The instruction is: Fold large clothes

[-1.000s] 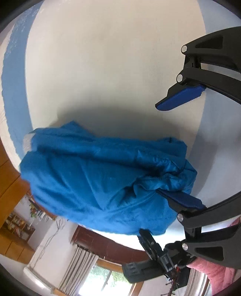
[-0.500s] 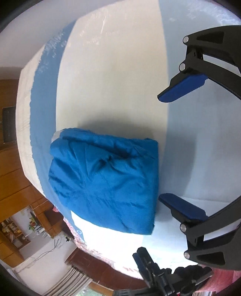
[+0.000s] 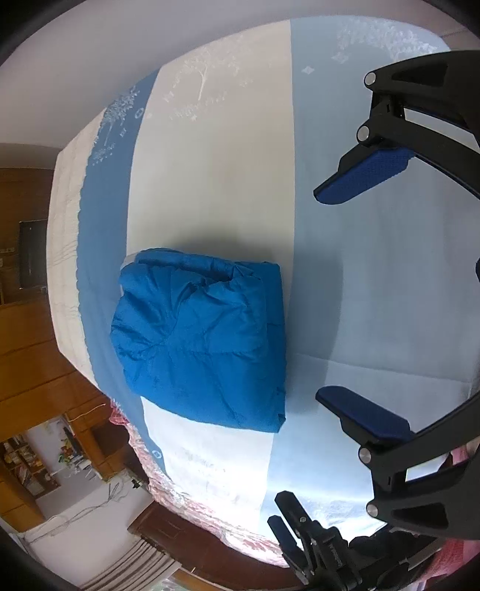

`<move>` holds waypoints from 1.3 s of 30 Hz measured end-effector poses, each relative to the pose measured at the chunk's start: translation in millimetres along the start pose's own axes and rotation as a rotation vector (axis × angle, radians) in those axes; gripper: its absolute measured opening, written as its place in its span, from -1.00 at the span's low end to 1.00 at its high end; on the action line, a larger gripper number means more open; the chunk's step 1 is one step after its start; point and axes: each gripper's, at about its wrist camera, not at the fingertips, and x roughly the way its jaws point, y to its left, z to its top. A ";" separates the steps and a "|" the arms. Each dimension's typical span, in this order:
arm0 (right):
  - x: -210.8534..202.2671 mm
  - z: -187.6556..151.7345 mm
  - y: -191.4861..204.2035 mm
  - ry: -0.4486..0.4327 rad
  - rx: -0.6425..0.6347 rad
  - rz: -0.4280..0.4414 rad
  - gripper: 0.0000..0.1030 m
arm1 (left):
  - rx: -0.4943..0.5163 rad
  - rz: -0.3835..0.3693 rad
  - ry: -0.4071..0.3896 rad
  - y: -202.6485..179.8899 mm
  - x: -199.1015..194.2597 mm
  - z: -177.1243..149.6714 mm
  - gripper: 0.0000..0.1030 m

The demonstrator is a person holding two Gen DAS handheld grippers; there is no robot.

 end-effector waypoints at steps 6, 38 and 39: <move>-17.8 -8.2 9.8 -0.017 -0.019 -0.002 0.92 | 0.010 0.012 -0.011 -5.7 -18.7 -8.1 0.83; -35.8 -20.8 18.0 -0.046 -0.027 0.021 0.92 | 0.025 0.006 -0.032 -17.9 -55.2 -32.8 0.83; -35.7 -20.9 18.1 -0.046 -0.027 0.021 0.92 | 0.024 0.005 -0.031 -18.3 -55.3 -33.0 0.83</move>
